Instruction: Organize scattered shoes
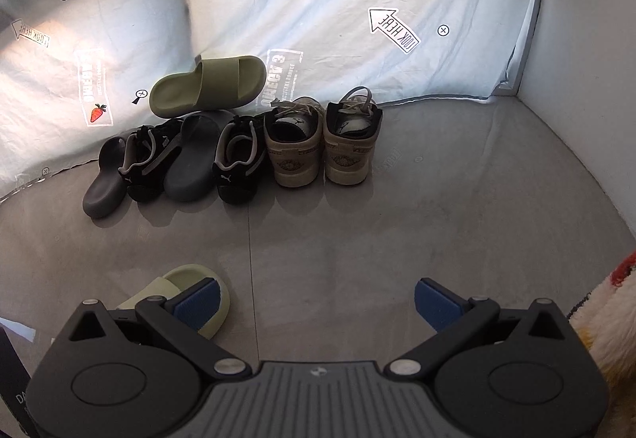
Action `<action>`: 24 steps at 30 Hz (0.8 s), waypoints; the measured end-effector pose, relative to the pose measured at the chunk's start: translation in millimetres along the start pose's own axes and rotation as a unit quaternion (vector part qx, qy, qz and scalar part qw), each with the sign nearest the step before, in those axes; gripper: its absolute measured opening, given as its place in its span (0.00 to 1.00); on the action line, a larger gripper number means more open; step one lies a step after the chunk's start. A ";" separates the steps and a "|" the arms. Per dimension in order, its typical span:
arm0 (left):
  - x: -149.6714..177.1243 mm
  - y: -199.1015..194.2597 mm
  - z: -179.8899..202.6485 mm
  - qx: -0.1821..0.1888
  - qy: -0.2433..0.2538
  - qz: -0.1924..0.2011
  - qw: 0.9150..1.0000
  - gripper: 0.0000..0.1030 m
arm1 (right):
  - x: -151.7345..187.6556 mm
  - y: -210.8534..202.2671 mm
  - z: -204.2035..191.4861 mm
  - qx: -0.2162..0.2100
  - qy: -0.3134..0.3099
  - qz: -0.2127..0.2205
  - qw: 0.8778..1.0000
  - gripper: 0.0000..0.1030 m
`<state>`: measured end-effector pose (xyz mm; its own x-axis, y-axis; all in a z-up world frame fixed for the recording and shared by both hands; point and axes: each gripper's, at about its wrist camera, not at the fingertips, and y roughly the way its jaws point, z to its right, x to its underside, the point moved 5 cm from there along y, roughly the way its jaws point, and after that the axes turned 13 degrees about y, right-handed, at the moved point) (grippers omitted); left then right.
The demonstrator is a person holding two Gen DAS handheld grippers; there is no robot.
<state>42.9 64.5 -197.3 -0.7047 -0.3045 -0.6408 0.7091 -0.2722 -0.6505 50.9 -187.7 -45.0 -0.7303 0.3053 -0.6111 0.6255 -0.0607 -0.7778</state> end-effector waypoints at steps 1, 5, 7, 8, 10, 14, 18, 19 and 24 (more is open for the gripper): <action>0.6 -0.1 0.2 0.000 0.000 0.002 1.000 0.11 | -0.1 0.3 0.2 0.000 0.000 -0.001 1.000 1.00; 1.8 0.2 2.1 -0.002 0.012 0.005 1.000 0.11 | 0.6 1.8 -0.8 -0.001 -0.003 -0.004 1.000 1.00; 2.1 0.1 1.6 -0.002 0.006 0.005 1.000 0.11 | 1.9 2.4 -1.3 -0.002 -0.005 -0.007 1.000 1.00; 2.3 0.2 0.9 -0.002 -0.002 0.006 1.000 0.11 | 2.4 2.5 -1.4 -0.003 -0.005 -0.008 1.000 1.00; 2.9 0.1 -1.4 -0.005 -0.031 0.011 0.999 0.10 | 2.6 2.8 -1.3 -0.003 -0.007 -0.008 1.000 1.00; -1.3 4.6 -0.5 -0.019 -0.047 0.027 0.998 0.10 | 2.1 3.4 -1.2 -0.003 -0.007 -0.009 1.000 1.00; -10.6 13.6 6.3 -0.029 -0.007 0.030 0.999 0.12 | 3.6 2.1 -6.2 -0.002 -0.005 -0.008 1.000 1.00; -13.5 13.6 8.2 -0.031 0.010 0.015 0.999 0.17 | 3.5 2.2 -5.9 -0.003 -0.006 -0.008 1.000 1.00; -9.4 -8.6 8.0 -0.054 0.119 -0.006 0.991 0.28 | 1.5 2.2 -3.7 -0.006 -0.004 -0.008 1.000 1.00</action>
<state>43.7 62.5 -182.4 -0.7073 -0.0735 -0.7031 0.7035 -0.1707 -0.6899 52.2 -183.9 -47.1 -0.7420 0.2985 -0.6002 0.6176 -0.0438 -0.7853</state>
